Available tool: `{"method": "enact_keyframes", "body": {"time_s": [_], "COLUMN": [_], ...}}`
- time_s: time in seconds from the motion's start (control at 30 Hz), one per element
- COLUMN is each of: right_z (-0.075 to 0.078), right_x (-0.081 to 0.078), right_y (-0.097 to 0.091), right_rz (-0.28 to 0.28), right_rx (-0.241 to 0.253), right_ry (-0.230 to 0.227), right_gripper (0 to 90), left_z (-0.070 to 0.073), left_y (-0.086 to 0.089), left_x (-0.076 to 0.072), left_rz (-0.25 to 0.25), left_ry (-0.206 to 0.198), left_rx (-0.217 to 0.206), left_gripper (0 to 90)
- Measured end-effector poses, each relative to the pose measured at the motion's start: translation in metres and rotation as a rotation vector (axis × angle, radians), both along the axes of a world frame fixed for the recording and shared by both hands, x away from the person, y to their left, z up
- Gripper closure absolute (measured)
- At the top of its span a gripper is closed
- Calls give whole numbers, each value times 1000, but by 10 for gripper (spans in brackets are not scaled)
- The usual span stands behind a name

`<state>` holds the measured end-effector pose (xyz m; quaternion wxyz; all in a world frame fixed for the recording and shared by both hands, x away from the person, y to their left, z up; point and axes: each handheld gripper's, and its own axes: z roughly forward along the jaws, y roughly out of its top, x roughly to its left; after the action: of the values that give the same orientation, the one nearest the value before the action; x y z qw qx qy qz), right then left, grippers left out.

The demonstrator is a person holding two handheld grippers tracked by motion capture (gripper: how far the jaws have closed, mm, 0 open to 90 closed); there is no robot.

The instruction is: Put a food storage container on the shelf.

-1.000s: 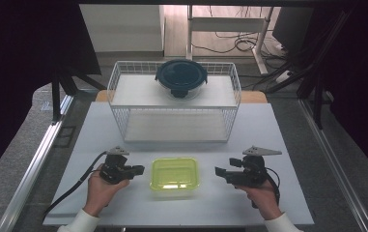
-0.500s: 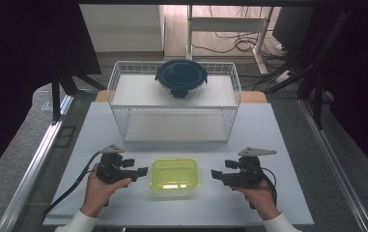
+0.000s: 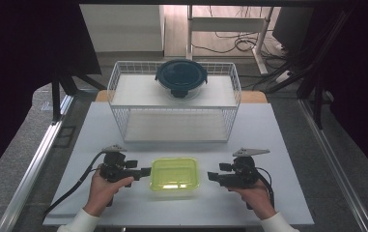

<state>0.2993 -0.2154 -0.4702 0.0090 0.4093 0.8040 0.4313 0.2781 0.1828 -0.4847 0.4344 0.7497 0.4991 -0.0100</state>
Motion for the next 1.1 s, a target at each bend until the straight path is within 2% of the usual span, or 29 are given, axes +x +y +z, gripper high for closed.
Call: {"method": "enact_keyframes", "body": {"time_s": [0.3, 0.43, 0.57, 0.73, 0.83, 0.93, 1.0, 1.1], "right_z": [-7, -9, -11, -16, -19, -23, -26, -29], "right_x": [2, 4, 6, 8, 10, 14, 17, 19], "right_y": [7, 8, 8, 13, 16, 19, 20, 23], "right_rz": [11, 11, -4, 5, 9, -1, -8, -9], "right_rx": [20, 28, 49, 60, 77, 100, 115, 136], "right_ry": [31, 43, 63, 83, 105, 135, 154, 176], "right_gripper": [319, 335, 351, 368, 386, 407, 425, 450], "left_z": [-7, -8, -10, -14, -20, -24, -28, -32], "left_y": [-4, -4, -4, 2, 5, 4, 4, 2], "left_x": [3, 4, 4, 4, 6, 7, 8, 9], "left_rz": [-15, -16, -21, -26, -20, -32, -36, -51], "left_ry": [47, 42, 54, 76, 102, 116, 141, 158], "left_rx": [-60, -60, -79, -113, -143, -150, -184, -199], "left_gripper": [278, 297, 309, 321, 336, 364, 399, 428]}}
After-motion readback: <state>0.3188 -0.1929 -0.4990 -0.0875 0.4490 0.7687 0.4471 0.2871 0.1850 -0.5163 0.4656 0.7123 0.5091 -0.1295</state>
